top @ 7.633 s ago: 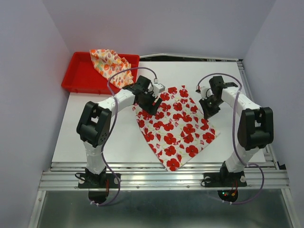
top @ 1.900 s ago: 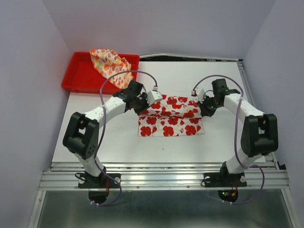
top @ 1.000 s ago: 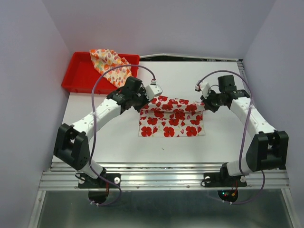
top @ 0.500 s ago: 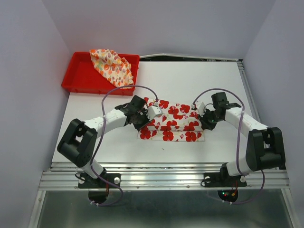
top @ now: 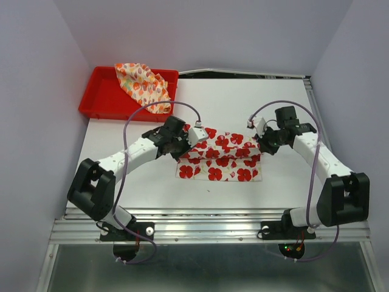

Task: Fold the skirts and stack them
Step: Fold the skirt

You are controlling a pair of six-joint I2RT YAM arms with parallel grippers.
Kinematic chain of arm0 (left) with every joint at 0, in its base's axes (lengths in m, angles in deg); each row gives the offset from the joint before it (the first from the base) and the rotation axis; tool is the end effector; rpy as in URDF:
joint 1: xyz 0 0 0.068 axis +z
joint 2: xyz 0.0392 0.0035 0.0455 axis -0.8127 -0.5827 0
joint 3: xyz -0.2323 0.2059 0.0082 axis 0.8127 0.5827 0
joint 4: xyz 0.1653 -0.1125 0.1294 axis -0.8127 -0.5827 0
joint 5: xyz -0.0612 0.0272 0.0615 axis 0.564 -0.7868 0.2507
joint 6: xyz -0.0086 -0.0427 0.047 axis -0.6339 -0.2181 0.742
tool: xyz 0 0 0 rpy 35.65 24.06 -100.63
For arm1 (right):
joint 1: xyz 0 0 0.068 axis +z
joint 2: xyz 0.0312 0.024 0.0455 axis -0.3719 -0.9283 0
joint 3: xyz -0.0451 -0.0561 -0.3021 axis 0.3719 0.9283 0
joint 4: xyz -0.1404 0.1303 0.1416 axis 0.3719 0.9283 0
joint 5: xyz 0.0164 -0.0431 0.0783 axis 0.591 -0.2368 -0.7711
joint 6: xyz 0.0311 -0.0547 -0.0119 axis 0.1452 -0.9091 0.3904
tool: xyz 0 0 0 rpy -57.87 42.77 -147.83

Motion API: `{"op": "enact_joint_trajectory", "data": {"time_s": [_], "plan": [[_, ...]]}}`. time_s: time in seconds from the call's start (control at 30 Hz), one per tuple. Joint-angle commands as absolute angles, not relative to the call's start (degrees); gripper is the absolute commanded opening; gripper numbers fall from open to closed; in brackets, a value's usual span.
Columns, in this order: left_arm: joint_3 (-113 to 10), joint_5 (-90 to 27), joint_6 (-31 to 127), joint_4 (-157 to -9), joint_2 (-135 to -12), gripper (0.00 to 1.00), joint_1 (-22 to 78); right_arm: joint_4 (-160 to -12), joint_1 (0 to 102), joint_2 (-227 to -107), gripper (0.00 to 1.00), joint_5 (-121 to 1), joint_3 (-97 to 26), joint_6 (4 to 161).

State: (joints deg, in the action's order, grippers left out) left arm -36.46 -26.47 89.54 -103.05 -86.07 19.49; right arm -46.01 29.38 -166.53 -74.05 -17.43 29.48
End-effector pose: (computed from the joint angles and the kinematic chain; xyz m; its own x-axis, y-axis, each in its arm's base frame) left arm 0.2471 -0.1863 0.2658 -0.1854 0.7241 -0.6643 0.8980 0.3993 0.1846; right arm 0.2451 0.0509 0.2750 -0.4089 -0.7288 -0.5492 -0.8382 0.5380 -0.0898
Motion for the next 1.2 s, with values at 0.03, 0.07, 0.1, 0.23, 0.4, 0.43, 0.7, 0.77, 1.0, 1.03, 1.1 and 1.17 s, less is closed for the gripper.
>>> {"op": "enact_joint_trajectory", "data": {"time_s": [0.03, 0.07, 0.1, 0.23, 0.4, 0.43, 0.7, 0.77, 1.0, 1.03, 1.1, 1.17], "plan": [[-37.76, -27.66, 90.43, -107.61, -79.14, 0.0, 19.56, -39.36, 29.3, -161.17, 0.01, -76.08, -19.78, 28.74], [-36.72, -27.57, 90.78, -107.61, -78.96, 0.0, 19.64, -39.45, 29.82, -160.82, 0.01, -76.0, -17.59, 28.65], [-36.1, -27.4, 90.87, -107.52, -78.88, 0.0, 19.65, -39.89, 29.83, -160.47, 0.01, -75.56, -16.09, 28.39], [-33.72, -25.55, 91.05, -107.35, -78.79, 0.0, 19.47, -42.87, 30.96, -159.85, 0.01, -74.51, -9.24, 27.86], [-30.91, -24.76, 91.92, -106.73, -79.66, 0.02, 18.68, -46.57, 31.49, -161.43, 0.02, -73.62, -6.5, 28.3], [-30.64, -24.32, 92.19, -106.65, -79.58, 0.13, 18.68, -46.31, 31.5, -161.87, 0.12, -73.97, -6.93, 28.13], [-31.43, -20.63, 92.28, -107.87, -72.03, 0.65, 18.68, -38.4, 31.5, -158.27, 0.74, -78.8, -16.68, 32.16], [-31.95, -19.31, 92.54, -108.58, -69.83, 0.65, 18.68, -37.26, 31.5, -157.13, 0.75, -80.03, -21.06, 35.58], [-32.4, -23.78, 91.48, -104.46, -72.28, 0.63, 14.65, -41.64, 31.5, -165.72, 0.69, -77.06, -28.82, 44.99], [-32.48, -25.44, 91.57, -103.49, -73.94, 0.59, 13.94, -41.65, 31.5, -169.57, 0.64, -75.83, -30.65, 46.48], [-33.36, -26.07, 91.66, -103.05, -75.79, 0.54, 12.71, -40.86, 31.5, -172.84, 0.59, -75.47, -32.51, 47.81], [-34.15, -26.25, 90.79, -102.6, -77.29, 0.54, 12.27, -39.89, 31.5, -174.69, 0.55, -75.73, -33.31, 51.14]]}}
